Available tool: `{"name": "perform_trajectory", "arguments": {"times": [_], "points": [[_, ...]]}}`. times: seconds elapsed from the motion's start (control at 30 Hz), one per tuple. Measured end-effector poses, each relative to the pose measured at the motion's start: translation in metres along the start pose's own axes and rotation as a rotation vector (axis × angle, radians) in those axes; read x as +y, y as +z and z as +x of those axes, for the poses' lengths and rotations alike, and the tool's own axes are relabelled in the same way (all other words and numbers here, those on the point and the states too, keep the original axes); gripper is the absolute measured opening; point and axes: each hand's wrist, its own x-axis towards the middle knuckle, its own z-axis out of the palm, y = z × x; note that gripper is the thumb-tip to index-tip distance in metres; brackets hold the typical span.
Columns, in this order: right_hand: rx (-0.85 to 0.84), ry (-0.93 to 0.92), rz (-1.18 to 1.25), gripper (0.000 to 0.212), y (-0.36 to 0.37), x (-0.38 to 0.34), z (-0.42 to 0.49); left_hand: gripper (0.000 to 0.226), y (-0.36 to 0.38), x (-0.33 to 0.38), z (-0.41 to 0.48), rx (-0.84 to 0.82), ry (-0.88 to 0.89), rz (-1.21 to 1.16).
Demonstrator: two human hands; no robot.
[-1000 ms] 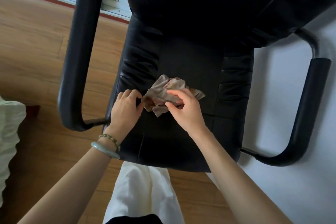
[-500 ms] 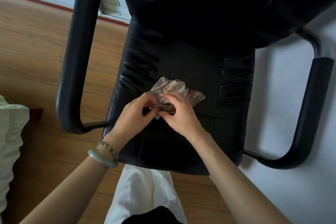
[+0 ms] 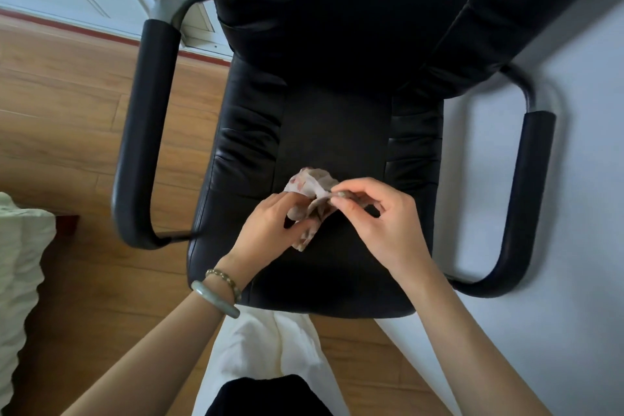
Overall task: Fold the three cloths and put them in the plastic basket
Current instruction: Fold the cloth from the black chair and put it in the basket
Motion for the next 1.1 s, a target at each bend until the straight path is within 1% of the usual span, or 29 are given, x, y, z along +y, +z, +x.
{"name": "perform_trajectory", "arguments": {"times": [0.1, 0.2, 0.33, 0.47, 0.57, 0.63, 0.67, 0.73, 0.8, 0.9, 0.97, 1.1], "points": [[0.010, 0.003, 0.066, 0.017, -0.012, -0.025, 0.001, 0.022, -0.008, 0.014, 0.005, 0.009, 0.068, 0.059], [0.041, 0.009, 0.106, 0.022, -0.026, -0.052, -0.001, 0.014, -0.025, 0.033, 0.007, 0.053, 0.113, 0.081], [0.110, 0.006, 0.136, 0.014, -0.050, -0.096, -0.002, 0.013, -0.063, 0.058, 0.007, 0.083, 0.092, 0.031], [0.114, -0.009, 0.148, 0.012, -0.072, -0.139, -0.003, 0.012, -0.107, 0.081, 0.008, 0.002, 0.032, -0.060], [0.129, -0.043, 0.132, 0.010, -0.085, -0.166, -0.003, 0.011, -0.140, 0.093, 0.011, -0.023, 0.092, 0.055], [0.141, -0.055, 0.151, 0.011, -0.094, -0.182, -0.003, 0.011, -0.162, 0.101, 0.013, -0.114, 0.112, 0.195], [0.143, -0.060, 0.160, 0.011, -0.099, -0.189, -0.003, 0.010, -0.171, 0.106, 0.014, -0.165, 0.106, 0.227], [0.146, -0.074, 0.156, 0.012, -0.109, -0.203, -0.004, 0.008, -0.188, 0.117, 0.013, -0.204, 0.077, 0.165], [0.163, -0.087, 0.145, 0.012, -0.120, -0.215, -0.007, 0.009, -0.206, 0.131, 0.012, -0.147, 0.019, 0.056], [0.228, -0.106, 0.118, 0.012, -0.140, -0.230, -0.010, 0.012, -0.237, 0.150, 0.012, -0.040, 0.009, 0.021], [0.264, -0.113, 0.092, 0.011, -0.153, -0.237, -0.012, 0.013, -0.258, 0.164, 0.013, -0.026, 0.044, 0.058], [0.303, -0.118, 0.082, 0.013, -0.171, -0.241, -0.011, 0.011, -0.288, 0.191, 0.021, -0.077, 0.090, 0.245]]}}
